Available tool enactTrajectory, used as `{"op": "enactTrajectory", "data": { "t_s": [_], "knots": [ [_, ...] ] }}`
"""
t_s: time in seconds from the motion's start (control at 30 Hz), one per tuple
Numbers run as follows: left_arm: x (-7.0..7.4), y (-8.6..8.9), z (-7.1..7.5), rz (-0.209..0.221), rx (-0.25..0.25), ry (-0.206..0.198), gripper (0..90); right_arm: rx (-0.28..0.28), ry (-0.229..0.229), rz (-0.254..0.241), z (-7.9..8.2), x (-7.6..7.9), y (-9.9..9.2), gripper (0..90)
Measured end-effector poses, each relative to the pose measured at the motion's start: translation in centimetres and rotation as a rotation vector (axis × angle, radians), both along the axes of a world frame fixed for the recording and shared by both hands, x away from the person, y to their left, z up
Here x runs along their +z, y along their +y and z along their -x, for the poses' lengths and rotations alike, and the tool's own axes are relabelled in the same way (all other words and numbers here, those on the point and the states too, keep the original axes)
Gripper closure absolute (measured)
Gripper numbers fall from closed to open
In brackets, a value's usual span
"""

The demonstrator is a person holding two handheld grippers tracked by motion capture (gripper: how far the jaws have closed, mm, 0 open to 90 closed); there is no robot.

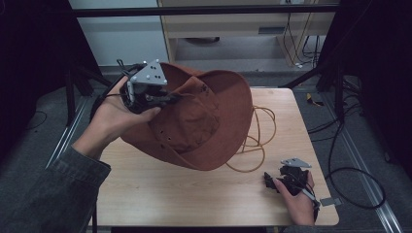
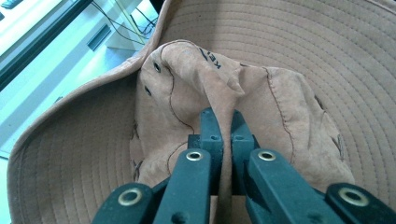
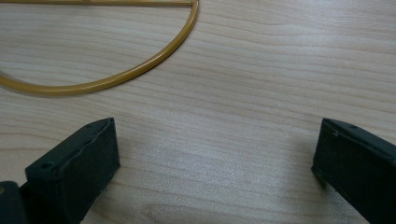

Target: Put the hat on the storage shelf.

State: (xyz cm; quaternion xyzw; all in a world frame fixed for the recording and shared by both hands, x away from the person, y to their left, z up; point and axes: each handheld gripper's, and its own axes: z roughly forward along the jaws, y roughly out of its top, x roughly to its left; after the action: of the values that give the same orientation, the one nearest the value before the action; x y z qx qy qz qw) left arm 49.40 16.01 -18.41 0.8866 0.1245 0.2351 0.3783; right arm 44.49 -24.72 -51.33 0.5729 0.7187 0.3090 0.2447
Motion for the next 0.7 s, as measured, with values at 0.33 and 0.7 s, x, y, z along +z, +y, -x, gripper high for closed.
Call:
{"op": "enactTrajectory", "data": {
  "t_s": [0.33, 0.7],
  "knots": [
    [0.1, -1.2, 0.1, -0.017, -0.015, -0.004, 88.4, 0.0, 0.0, 0.0, 0.0, 0.0, 0.0, 0.5],
    [1.1, -3.1, -0.7, -0.039, -0.019, -0.026, 88.4, 0.002, 0.001, -0.001, 0.0, 0.0, 0.0, 0.5]
  ]
}}
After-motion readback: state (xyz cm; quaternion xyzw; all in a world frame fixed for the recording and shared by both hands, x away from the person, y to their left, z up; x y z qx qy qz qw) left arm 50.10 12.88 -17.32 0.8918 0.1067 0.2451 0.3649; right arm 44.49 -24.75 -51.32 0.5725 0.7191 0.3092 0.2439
